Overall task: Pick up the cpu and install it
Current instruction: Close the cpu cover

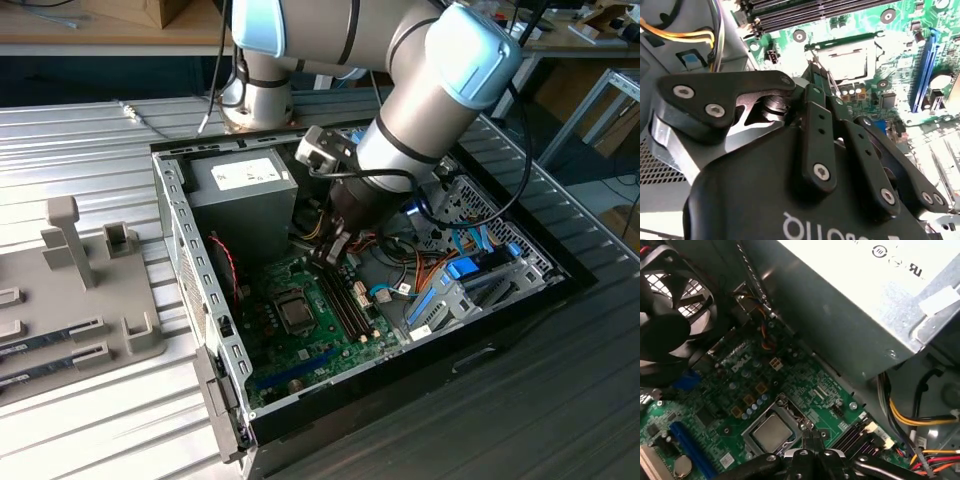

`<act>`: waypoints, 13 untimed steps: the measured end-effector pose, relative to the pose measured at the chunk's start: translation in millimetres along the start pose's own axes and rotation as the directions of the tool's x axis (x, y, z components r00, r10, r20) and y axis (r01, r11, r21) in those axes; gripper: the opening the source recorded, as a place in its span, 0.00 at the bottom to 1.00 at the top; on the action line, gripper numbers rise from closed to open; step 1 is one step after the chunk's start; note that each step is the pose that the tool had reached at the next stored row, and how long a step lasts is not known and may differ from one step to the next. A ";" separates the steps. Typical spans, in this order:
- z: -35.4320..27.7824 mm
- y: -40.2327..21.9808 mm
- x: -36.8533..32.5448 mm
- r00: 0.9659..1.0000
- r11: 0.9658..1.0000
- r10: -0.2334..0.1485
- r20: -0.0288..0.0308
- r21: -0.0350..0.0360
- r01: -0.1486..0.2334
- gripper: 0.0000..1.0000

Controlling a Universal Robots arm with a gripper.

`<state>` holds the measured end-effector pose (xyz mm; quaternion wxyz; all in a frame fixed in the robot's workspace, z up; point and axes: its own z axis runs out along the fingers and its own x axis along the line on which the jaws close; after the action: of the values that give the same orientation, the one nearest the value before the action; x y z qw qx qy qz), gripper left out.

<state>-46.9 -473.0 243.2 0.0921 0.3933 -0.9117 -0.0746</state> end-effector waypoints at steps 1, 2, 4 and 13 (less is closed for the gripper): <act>0.0 0.0 0.0 1.000 1.000 -0.003 -0.003 0.002 0.003 0.11; 0.0 0.0 0.0 1.000 1.000 -0.016 -0.008 0.006 0.016 0.11; 0.1 0.0 0.0 0.997 0.997 -0.070 -0.022 0.013 0.070 0.11; 1.3 -4.2 5.6 0.995 0.995 -0.100 -0.028 0.016 0.101 0.11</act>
<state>-48.0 -479.9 241.6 0.0971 0.4404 -0.8901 -0.0656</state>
